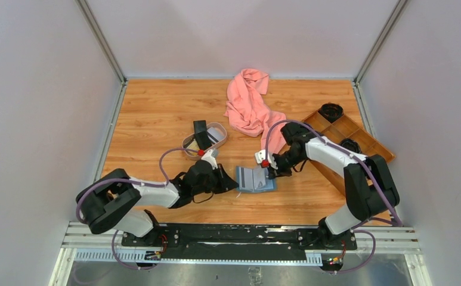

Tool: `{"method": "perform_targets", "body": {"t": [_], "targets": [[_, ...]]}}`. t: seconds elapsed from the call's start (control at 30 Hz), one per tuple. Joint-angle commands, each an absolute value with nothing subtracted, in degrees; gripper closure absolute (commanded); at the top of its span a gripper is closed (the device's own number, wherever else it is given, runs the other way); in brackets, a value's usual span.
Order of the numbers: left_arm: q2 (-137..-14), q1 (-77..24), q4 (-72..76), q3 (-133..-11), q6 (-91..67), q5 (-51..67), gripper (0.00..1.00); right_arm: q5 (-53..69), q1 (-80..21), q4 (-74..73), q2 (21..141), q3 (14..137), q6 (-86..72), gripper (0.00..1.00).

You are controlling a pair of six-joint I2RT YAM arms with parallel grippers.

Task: Put the credit cards into the card holder
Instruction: Close the card holder at the center of the board.

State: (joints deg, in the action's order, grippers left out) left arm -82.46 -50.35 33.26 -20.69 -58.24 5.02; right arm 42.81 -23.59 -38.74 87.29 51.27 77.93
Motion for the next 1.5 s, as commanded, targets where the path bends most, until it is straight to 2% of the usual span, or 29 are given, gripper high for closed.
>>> {"method": "perform_targets", "body": {"t": [0.0,0.4,0.8,1.47], "targets": [[-77.11,-51.26,35.24,-16.54,-60.46,0.10,1.00,49.97,-22.32,-40.78,88.59,53.61,75.50,1.00],[-71.94,-53.35,35.09,-12.92,-61.99,-2.29,1.00,56.70,-22.60,-42.44,91.85,58.71,65.96,0.96],[-71.73,-55.67,31.96,-20.04,-59.09,-0.46,1.00,58.79,-26.27,-45.30,98.54,64.17,57.73,0.95],[-94.02,-57.92,28.79,-37.32,-56.38,2.64,1.00,59.73,-21.65,-45.95,104.73,67.22,48.43,0.86]]}}
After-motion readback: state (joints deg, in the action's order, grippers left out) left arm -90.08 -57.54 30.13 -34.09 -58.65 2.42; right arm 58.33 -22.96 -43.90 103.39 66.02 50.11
